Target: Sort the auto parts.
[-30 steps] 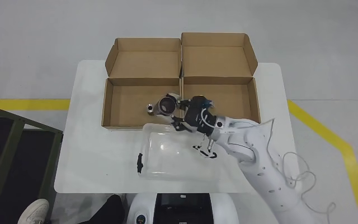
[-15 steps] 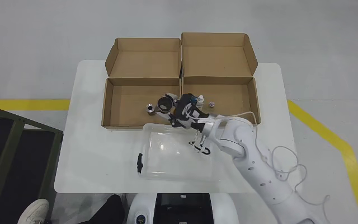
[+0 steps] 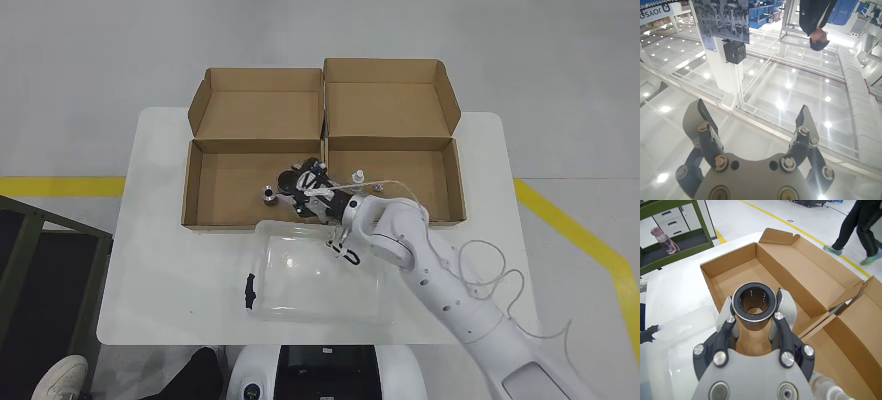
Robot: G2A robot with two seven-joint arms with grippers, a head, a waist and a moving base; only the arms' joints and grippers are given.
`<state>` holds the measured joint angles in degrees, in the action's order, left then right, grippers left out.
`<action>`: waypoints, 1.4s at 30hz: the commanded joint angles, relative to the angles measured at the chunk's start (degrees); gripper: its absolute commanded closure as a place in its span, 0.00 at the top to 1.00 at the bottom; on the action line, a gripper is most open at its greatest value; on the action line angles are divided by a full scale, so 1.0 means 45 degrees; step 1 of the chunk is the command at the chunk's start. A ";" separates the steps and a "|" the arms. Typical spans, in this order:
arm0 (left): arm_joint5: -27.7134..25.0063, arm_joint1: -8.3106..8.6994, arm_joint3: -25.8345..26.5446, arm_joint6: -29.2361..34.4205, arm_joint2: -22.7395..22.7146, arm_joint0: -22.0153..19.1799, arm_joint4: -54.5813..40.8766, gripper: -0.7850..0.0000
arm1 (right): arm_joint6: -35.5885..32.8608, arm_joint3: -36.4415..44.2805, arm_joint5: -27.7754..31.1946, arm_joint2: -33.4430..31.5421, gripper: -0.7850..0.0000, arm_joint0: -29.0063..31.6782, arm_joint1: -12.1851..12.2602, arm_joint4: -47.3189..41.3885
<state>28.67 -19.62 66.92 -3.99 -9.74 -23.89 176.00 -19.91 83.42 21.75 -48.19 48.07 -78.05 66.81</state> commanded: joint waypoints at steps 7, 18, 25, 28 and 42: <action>0.0000 0.0000 0.0000 0.0000 0.0000 0.0000 0.0000 1.00 | -0.0637 -0.1267 -0.0550 0.0595 0.00 -0.0825 -0.0373 -0.0086; 0.0000 0.0000 0.0000 0.0000 0.0000 0.0000 0.0000 1.00 | -0.1374 -0.2238 -0.0846 0.0973 0.19 -0.1469 -0.0729 -0.0104; 0.0000 0.0000 0.0000 0.0000 0.0000 0.0000 0.0000 1.00 | -0.1975 -0.2700 -0.0781 0.1271 0.34 -0.1827 -0.0948 -0.0047; 0.0000 0.0000 0.0000 0.0000 0.0000 0.0000 0.0000 1.00 | -0.2048 -0.2912 -0.0789 0.1332 0.38 -0.1885 -0.1035 -0.0154; 0.0000 0.0000 0.0000 0.0000 0.0000 0.0000 0.0000 1.00 | -0.2198 -0.3270 -0.0653 0.1287 1.00 -0.2017 -0.1243 -0.0169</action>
<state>28.67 -19.62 66.92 -3.99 -9.74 -23.89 176.00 -29.80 68.53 18.80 -42.33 38.92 -83.63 65.99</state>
